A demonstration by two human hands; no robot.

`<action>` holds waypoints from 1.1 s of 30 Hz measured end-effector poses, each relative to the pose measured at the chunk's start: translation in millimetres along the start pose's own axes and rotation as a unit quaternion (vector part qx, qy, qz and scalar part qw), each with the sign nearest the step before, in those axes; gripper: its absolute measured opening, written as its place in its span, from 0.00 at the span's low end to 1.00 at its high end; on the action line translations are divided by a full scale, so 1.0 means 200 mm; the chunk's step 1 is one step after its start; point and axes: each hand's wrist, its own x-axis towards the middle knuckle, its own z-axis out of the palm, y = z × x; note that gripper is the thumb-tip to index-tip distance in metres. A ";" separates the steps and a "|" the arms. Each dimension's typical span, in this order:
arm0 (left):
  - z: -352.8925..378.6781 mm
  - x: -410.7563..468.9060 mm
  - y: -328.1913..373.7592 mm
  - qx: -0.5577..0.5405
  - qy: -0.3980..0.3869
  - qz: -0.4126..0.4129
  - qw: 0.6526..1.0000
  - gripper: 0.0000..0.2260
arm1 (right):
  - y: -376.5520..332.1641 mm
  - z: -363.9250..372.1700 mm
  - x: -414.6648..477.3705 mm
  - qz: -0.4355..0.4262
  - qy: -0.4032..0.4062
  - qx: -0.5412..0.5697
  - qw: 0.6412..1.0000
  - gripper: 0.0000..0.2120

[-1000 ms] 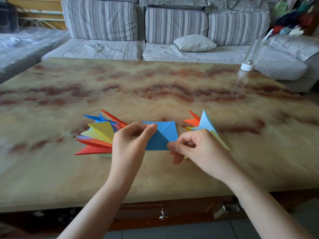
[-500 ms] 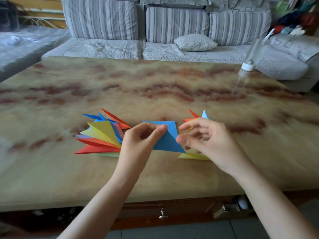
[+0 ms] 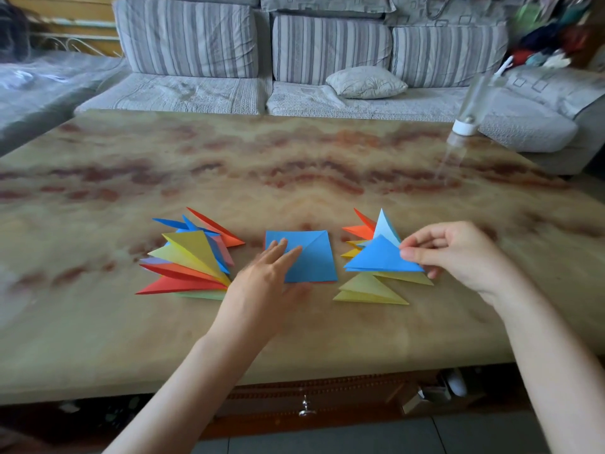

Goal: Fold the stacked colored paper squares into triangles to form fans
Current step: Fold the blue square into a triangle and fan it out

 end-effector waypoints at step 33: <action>-0.03 0.03 -0.07 -0.156 0.070 -0.014 0.985 0.08 | -0.01 0.43 0.01 -0.341 0.093 -0.204 0.913 0.03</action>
